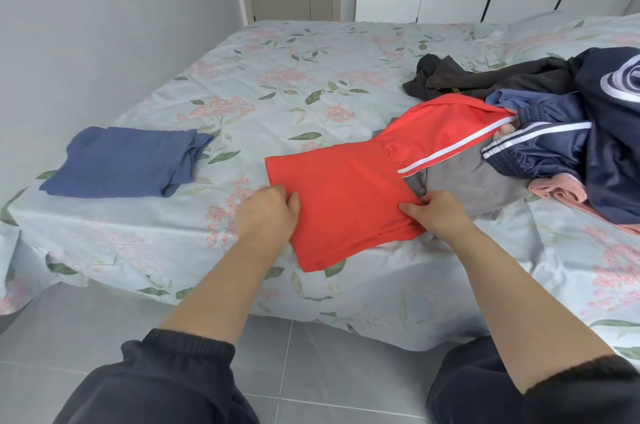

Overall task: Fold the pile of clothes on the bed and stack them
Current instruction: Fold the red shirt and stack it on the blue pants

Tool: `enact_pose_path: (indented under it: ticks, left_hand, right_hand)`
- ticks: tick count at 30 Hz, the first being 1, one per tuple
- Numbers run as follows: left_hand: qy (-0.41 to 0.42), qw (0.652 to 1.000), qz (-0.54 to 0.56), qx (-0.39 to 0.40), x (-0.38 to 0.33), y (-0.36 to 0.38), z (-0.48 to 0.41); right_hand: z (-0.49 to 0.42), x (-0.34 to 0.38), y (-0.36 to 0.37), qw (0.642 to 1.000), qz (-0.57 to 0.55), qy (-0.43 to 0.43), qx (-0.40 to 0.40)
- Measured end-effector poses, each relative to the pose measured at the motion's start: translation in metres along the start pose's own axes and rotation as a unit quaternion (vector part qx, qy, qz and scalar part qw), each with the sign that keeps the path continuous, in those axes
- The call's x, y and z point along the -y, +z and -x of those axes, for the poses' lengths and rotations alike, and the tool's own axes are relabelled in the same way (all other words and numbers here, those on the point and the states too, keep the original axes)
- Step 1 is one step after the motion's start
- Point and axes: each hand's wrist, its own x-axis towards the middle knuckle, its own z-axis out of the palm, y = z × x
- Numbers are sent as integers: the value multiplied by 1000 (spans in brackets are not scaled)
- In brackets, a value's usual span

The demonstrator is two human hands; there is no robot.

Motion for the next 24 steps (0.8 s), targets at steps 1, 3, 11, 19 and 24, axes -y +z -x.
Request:
enact_pose_path:
  ticks: [1,3,11,19,24]
  left_hand:
    - [-42,998,-33,13,4,-1,-3]
    - [-96,993,-14,67,6,1,-7]
    - [-209,828,457,249,3,-12,-4]
    - [-358,580,693,236,-16,-10,15]
    - [-374,528,723,242,-8,-35,12]
  right_hand:
    - [0,1,-2,1000,-7,11,9]
    - [0,2,-5,999,-19,25,28]
    - [9,8,-5,904,-384,141,124]
    - [22,17,-6,785,-563,176,190]
    - [45,45,-19,741,-627,149,187]
